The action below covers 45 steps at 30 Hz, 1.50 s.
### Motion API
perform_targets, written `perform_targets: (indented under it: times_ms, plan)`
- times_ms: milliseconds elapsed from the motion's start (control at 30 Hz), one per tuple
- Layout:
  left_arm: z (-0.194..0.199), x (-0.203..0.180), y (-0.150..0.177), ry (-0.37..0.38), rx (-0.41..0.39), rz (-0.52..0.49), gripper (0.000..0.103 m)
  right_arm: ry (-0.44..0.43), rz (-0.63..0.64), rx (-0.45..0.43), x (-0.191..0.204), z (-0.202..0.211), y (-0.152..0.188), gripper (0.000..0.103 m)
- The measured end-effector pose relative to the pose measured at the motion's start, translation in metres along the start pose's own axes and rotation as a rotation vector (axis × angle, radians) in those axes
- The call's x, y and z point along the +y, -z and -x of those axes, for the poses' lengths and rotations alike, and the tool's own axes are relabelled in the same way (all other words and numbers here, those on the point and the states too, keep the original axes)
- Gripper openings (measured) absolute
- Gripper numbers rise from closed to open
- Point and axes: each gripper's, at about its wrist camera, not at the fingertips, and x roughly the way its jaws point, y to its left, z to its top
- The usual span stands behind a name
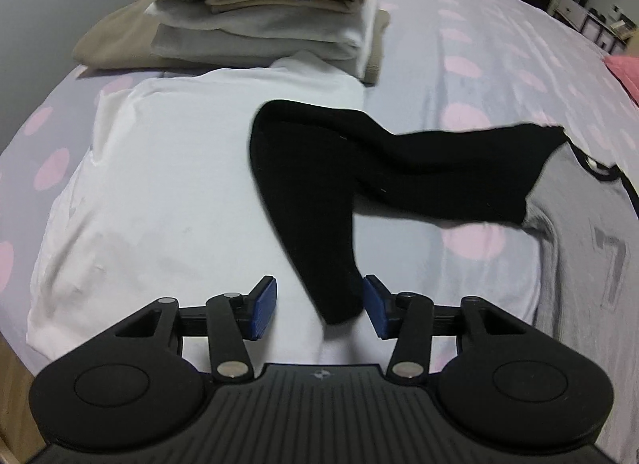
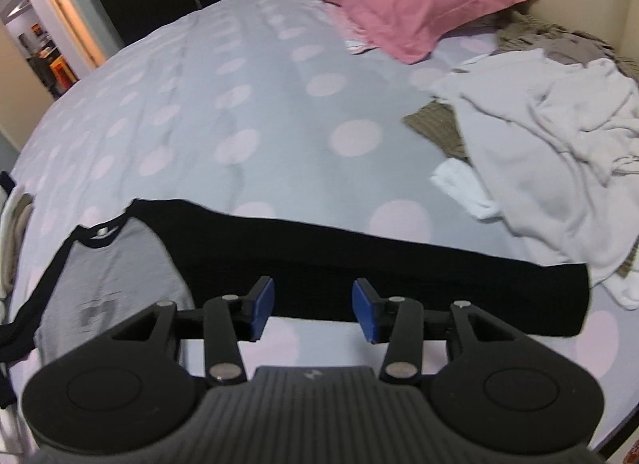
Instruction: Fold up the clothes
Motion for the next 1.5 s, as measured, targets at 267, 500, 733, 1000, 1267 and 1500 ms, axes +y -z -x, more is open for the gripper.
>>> perform_targets:
  times_ms: [267, 500, 733, 1000, 1267, 1500]
  plan:
    - [-0.011, 0.002, 0.0, 0.015, 0.014, 0.033, 0.005, -0.008, 0.028, 0.016, 0.017, -0.008, 0.001, 0.052]
    - [0.05, 0.035, -0.045, 0.078, -0.109, 0.092, 0.005, 0.003, 0.02, 0.034, 0.013, -0.016, 0.001, 0.052]
    - [0.078, 0.09, -0.104, 0.007, -0.141, 0.13, 0.004, 0.015, 0.035, 0.063, 0.014, -0.026, 0.005, 0.052]
    - [0.073, 0.132, -0.124, -0.152, -0.065, 0.005, 0.004, 0.055, 0.018, 0.087, 0.005, -0.039, 0.007, 0.052]
    - [0.015, 0.154, -0.102, -0.222, 0.055, -0.11, 0.005, 0.07, 0.055, 0.113, 0.014, -0.053, 0.006, 0.053]
    - [-0.003, 0.155, -0.092, -0.237, 0.051, -0.053, 0.024, 0.07, 0.128, 0.114, 0.026, -0.056, 0.01, 0.053]
